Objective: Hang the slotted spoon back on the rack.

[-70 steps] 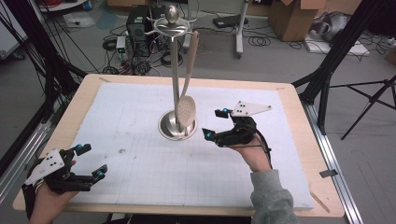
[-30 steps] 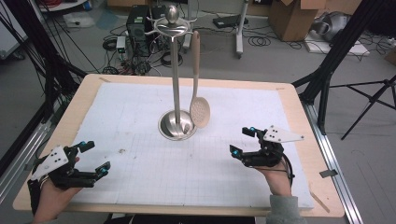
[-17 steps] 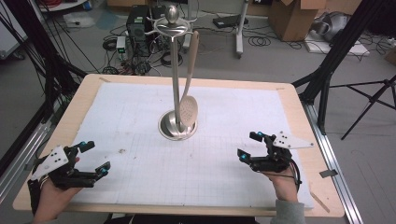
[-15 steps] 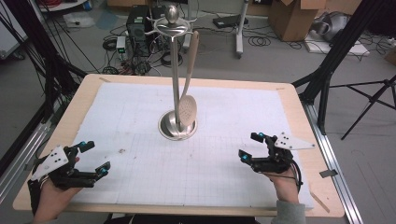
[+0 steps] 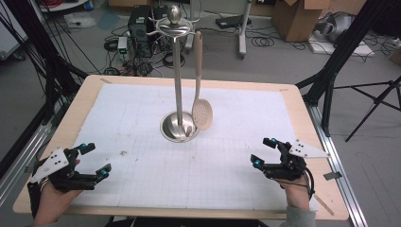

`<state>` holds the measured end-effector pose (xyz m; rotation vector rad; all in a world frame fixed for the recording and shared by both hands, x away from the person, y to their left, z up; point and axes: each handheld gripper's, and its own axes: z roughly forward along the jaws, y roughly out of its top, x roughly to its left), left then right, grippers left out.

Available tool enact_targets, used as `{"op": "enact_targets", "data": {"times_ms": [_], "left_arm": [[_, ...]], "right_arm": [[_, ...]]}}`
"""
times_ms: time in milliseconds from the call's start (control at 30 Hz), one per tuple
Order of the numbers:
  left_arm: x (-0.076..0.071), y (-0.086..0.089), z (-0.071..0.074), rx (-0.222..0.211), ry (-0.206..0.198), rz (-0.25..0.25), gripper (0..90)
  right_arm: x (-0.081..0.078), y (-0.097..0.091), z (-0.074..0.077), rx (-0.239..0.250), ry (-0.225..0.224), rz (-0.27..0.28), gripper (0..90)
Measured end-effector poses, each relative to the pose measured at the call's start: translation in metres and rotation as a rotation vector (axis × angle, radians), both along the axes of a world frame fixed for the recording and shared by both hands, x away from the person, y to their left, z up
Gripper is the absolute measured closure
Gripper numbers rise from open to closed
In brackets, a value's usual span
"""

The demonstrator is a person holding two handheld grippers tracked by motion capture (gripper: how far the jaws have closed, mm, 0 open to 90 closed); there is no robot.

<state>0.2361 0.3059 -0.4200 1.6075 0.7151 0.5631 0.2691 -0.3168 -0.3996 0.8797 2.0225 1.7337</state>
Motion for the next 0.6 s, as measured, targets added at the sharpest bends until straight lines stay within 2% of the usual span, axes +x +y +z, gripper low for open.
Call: {"op": "enact_targets", "data": {"times_ms": [200, 400, 600], "left_arm": [[0.000, 0.004, 0.001, -0.002, -0.005, 0.010, 3.6], [0.001, 0.011, -0.003, -0.014, -0.004, 0.045, 3.6], [0.002, 0.024, -0.010, -0.019, -0.013, 0.146, 3.6]], "right_arm": [[-0.004, -0.012, -0.005, 0.011, 0.003, -0.045, 14.1], [-0.006, -0.022, -0.013, 0.005, 0.003, -0.129, 14.0], [-0.008, -0.032, -0.018, 0.013, -0.011, -0.211, 14.0]]}}
